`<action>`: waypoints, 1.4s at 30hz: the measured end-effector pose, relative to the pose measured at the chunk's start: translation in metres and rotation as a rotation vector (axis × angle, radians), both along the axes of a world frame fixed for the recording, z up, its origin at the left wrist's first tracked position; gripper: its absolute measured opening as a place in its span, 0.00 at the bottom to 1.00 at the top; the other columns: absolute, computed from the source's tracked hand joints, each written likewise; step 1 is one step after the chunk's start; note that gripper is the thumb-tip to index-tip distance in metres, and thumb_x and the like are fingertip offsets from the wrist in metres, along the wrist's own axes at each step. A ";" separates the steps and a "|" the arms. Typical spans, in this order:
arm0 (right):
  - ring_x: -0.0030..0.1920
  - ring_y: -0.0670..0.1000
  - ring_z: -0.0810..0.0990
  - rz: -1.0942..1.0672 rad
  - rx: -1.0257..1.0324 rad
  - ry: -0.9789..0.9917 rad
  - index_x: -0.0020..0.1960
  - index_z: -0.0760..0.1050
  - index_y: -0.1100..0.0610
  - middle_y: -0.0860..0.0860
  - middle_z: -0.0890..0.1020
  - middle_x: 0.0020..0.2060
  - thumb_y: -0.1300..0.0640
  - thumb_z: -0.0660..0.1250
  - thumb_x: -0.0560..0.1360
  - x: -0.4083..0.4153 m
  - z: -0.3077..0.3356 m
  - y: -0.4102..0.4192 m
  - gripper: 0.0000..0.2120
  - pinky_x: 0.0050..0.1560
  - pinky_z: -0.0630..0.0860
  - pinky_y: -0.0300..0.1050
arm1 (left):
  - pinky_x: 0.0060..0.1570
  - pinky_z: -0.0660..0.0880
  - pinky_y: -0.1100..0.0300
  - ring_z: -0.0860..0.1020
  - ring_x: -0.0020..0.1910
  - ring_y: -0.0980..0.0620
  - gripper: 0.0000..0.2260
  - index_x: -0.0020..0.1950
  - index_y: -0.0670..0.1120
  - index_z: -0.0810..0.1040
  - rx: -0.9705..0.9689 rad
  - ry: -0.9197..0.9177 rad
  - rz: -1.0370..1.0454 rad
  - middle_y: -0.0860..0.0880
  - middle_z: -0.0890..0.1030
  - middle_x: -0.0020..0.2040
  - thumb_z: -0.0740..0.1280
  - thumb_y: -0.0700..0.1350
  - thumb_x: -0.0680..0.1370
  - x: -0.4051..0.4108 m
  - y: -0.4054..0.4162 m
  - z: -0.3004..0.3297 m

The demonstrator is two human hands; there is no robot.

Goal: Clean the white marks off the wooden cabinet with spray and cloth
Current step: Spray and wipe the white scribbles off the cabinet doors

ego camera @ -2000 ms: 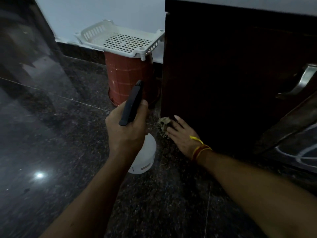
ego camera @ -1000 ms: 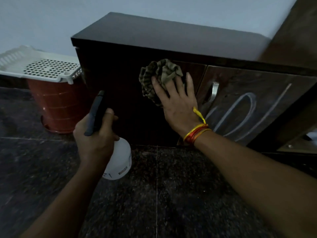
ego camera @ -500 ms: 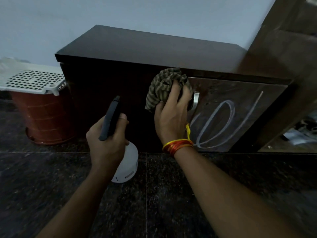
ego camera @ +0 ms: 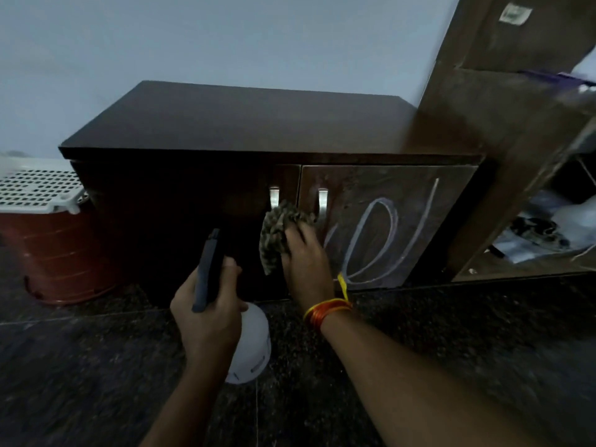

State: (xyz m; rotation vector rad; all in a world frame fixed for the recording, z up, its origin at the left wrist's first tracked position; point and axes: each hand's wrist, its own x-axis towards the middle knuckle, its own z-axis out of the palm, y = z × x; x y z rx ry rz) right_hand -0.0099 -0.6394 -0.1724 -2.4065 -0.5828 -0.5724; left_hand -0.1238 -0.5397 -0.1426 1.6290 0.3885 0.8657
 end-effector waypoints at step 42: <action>0.56 0.59 0.76 -0.579 0.510 0.088 0.58 0.79 0.60 0.61 0.75 0.56 0.68 0.70 0.67 -0.012 -0.021 -0.170 0.19 0.58 0.60 0.27 | 0.28 0.68 0.48 0.69 0.26 0.39 0.15 0.33 0.48 0.71 0.165 0.064 -0.300 0.41 0.69 0.27 0.65 0.50 0.79 0.062 -0.119 -0.024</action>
